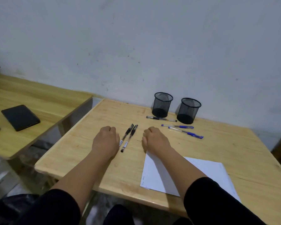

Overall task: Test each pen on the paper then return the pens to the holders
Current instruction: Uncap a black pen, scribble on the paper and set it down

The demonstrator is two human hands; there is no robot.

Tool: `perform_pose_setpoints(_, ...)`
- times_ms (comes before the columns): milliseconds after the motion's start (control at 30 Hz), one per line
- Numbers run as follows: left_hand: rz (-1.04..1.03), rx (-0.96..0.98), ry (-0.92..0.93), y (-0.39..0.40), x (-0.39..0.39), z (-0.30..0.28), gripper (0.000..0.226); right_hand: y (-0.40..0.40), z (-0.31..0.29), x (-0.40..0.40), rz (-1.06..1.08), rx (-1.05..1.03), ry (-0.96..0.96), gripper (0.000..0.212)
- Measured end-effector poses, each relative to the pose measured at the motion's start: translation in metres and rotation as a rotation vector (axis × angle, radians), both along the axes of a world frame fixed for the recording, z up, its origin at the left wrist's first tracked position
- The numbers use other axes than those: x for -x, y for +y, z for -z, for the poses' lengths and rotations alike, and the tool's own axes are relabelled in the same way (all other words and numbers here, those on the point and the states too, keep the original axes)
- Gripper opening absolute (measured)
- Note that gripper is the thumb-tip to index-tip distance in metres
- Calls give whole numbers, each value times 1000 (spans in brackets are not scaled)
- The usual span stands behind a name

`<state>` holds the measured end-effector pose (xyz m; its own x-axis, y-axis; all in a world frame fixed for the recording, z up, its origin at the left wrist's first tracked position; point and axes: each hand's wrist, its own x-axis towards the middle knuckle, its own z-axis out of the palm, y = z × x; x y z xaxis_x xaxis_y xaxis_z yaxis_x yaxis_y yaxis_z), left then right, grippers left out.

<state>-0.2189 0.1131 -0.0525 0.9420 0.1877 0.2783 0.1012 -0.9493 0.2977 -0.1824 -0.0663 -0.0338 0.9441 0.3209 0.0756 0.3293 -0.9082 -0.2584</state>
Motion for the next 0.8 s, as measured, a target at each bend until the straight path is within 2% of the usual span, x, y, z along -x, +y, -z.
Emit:
perform_pose_setpoints(100, 59, -60, -33, -21, -10, -13, 25, -18, -8, 1, 3, 46, -22, 37)
perform_pose_setpoints(167, 137, -254, -65, -35, -20, -20, 30, -31, -18, 0, 19, 48, -31, 42)
perform_pose_setpoints(200, 179, -309, -42, -43, -24, -22, 33, -36, -22, -1, 23, 53, -43, 43)
perform_pose_setpoints(267, 234, -384, -21, -60, -37, -23, 27, -47, -27, -8, 31, 57, -74, 42)
perform_pose_setpoints(400, 265, -377, -39, -92, -61, -36, 12, -65, -30, -33, 94, -18, -130, 37)
perform_pose_setpoints(433, 264, -324, -70, -97, -72, -36, 8, -69, -31, -41, 94, -2, -136, 37)
perform_pose_setpoints(500, 264, -266, -96, -102, -97, -29, 12, -78, -30, -56, 25, 108, -152, 39)
perform_pose_setpoints(600, 298, -323, -10, -108, -126, -8, 31, -86, -22, -79, -20, 175, -180, 40)
perform_pose_setpoints(800, 243, -287, 13, -113, -154, 2, 29, -91, -5, -115, -2, 27, -142, 38)
